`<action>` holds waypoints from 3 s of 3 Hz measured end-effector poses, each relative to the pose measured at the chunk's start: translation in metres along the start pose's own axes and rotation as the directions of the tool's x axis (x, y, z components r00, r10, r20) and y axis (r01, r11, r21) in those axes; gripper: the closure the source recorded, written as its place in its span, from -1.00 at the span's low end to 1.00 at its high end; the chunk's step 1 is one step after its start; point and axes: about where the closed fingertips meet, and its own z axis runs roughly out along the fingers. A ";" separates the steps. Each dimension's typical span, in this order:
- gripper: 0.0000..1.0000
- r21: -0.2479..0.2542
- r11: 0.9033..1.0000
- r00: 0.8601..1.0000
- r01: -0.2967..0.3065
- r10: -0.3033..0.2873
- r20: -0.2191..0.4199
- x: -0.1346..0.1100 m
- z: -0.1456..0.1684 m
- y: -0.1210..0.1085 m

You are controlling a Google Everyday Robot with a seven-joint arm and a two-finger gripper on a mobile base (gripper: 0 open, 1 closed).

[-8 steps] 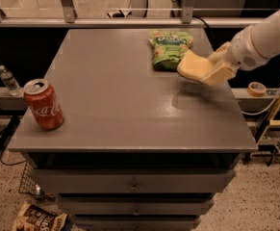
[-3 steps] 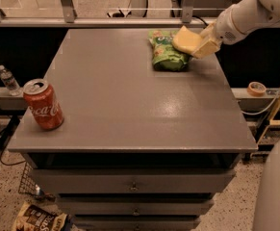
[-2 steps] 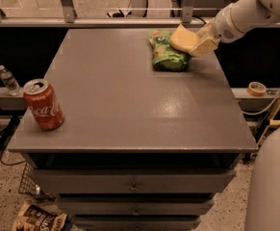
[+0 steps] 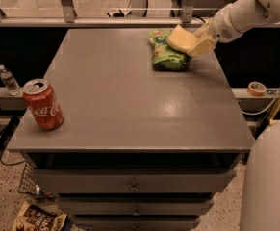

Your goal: Move sponge near green rice chip bag

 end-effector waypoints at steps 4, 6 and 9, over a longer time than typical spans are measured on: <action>-1.00 -0.023 1.000 1.000 0.000 0.000 0.001 -0.001 0.015 0.005; -1.00 0.023 1.000 1.000 0.007 -0.007 -0.001 0.002 -0.009 -0.003; -1.00 0.250 0.967 0.998 -0.052 0.056 -0.008 0.040 -0.128 -0.007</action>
Offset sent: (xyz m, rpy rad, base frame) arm 0.0007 0.0021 -0.0026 0.0006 0.0038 0.0030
